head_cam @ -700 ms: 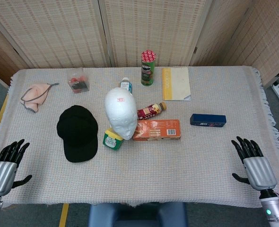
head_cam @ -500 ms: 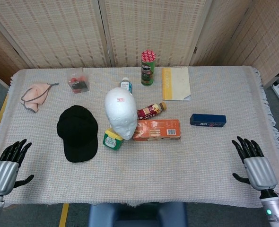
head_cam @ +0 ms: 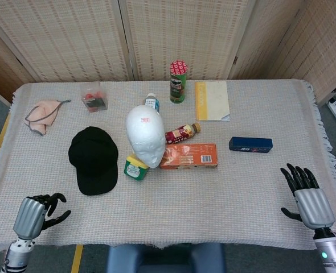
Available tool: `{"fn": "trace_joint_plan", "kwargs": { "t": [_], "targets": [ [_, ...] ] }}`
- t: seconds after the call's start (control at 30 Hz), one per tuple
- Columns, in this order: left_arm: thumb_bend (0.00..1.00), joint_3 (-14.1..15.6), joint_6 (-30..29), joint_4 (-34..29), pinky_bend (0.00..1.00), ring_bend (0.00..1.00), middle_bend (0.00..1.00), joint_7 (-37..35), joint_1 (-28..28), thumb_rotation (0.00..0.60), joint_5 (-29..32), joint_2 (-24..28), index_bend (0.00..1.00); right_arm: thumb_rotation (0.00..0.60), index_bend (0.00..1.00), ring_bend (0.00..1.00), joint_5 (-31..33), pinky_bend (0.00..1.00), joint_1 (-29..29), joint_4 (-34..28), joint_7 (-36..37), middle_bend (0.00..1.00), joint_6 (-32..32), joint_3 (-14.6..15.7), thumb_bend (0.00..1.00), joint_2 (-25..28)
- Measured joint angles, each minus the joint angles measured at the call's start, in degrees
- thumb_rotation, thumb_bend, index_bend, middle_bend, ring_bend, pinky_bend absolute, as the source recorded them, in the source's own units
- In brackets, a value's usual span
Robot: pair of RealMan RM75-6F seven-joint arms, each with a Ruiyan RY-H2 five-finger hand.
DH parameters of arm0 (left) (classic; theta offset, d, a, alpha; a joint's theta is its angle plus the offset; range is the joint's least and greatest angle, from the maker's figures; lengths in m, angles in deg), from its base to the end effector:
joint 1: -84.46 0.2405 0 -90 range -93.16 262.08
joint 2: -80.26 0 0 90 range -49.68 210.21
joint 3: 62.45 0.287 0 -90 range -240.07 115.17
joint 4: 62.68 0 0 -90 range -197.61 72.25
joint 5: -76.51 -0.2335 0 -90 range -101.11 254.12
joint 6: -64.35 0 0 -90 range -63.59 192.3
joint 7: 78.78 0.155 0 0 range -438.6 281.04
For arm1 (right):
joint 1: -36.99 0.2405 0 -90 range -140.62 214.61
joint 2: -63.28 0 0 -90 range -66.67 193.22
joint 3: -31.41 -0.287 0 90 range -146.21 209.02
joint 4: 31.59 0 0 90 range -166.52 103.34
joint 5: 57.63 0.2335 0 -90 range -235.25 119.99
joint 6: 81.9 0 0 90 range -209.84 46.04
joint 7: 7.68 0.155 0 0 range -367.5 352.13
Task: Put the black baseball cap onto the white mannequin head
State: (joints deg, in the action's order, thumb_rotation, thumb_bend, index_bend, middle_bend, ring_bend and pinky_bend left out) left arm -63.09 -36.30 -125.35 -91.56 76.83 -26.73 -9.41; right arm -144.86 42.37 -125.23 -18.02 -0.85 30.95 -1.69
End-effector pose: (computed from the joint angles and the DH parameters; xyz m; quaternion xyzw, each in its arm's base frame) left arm -0.3281 0.1958 0.0462 -0.6144 -0.2959 -0.5600 0.4705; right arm -0.3442 -0.1881 0.1259 0.6532 -0.3653 0.3209 0.5804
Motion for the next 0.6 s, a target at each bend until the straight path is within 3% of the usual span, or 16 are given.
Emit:
{"fn": "trace_joint_plan", "kwargs": {
  "t": [0.2, 0.6],
  "targets": [
    [0.16, 1.32, -0.67, 12.40, 1.00, 1.00, 1.00, -2.11, -0.72, 0.600, -1.33, -10.76, 0.61, 0.600, 0.00, 0.00, 0.57, 0.00, 0.05, 0.04, -0.41, 0.00, -0.67, 0.04, 0.05, 0.04],
    [0.22, 1.97, -0.99, 31.39, 1.00, 1.00, 1.00, -3.30, -3.07, 0.600, -0.92, -22.91, 0.55, 0.600, 0.00, 0.00, 1.07, 0.00, 0.32, -0.89, 0.29, 0.00, -1.89, 0.28, 0.05, 0.95]
  ]
}}
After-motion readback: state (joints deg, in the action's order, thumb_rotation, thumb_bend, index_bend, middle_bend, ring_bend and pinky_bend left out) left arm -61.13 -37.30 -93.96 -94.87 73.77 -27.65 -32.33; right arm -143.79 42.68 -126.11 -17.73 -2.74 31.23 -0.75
